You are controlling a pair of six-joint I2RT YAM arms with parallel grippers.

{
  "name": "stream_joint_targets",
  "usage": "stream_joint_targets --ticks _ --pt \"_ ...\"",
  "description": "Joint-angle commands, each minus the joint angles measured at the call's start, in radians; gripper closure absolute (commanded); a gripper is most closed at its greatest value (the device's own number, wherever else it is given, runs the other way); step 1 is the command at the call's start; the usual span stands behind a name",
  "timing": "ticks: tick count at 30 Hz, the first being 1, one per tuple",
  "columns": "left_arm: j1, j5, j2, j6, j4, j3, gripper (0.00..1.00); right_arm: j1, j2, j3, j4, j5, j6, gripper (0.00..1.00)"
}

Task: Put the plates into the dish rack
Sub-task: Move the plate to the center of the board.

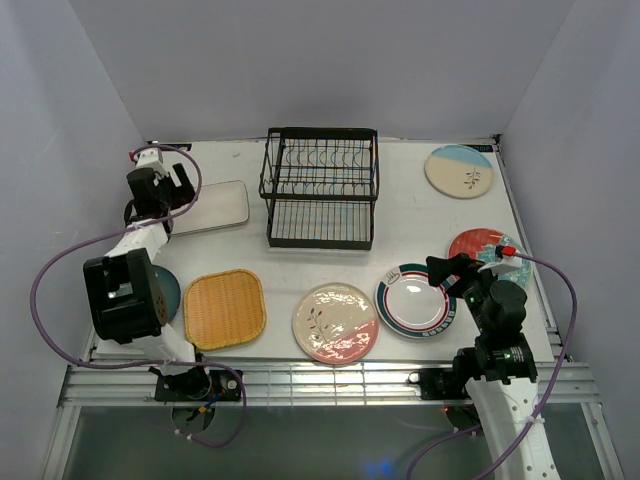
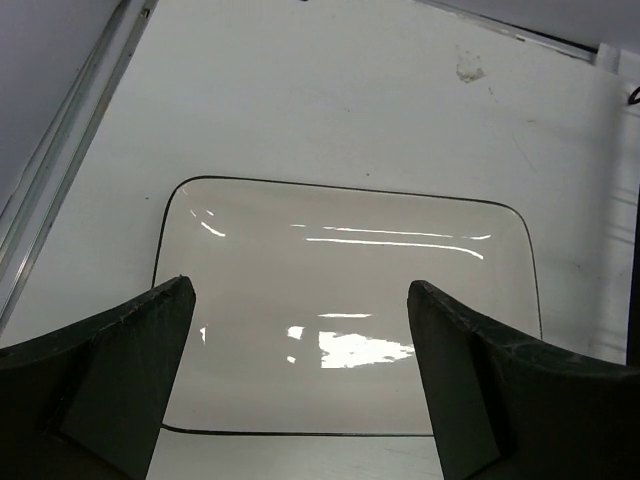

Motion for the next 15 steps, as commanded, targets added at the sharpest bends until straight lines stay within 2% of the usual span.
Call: stream_joint_targets --ticks 1,9,15 --pt "0.050 0.050 0.026 0.003 -0.059 0.056 0.02 0.002 0.005 0.032 0.048 -0.029 -0.031 0.10" --pt "0.083 0.040 0.136 0.065 -0.079 0.099 0.02 0.002 0.017 0.029 0.047 -0.036 -0.063 0.10" --pt "0.151 0.178 0.227 0.055 -0.134 0.160 0.02 0.002 0.032 0.029 0.045 -0.033 -0.082 0.10"
